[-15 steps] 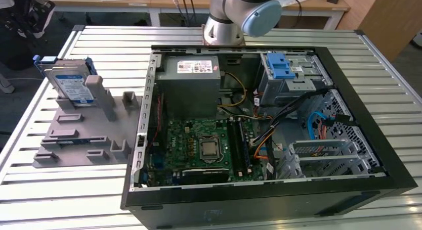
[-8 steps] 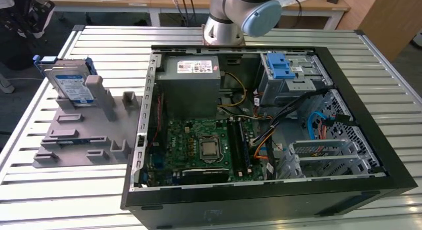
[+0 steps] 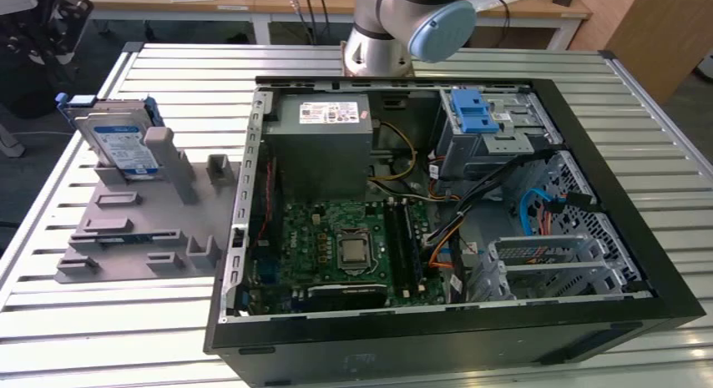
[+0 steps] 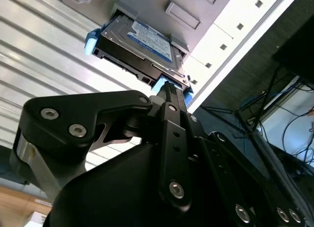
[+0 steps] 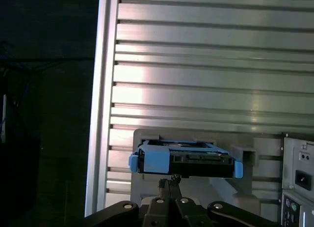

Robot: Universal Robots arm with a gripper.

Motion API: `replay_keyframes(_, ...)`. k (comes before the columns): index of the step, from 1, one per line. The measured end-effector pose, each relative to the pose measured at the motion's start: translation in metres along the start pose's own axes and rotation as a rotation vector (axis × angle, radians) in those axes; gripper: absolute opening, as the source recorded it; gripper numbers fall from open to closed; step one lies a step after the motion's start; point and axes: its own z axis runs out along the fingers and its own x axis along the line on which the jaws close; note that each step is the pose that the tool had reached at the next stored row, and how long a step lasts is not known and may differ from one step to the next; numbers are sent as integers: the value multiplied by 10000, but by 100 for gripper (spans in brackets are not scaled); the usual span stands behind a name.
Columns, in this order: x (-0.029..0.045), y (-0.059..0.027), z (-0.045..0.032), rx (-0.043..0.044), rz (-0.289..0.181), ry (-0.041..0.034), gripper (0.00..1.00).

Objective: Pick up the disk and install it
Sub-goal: 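Pick up the disk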

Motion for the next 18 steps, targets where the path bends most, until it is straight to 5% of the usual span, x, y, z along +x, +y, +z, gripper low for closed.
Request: replay_keyframes(18,0,0,1,59,-2464,101,11)
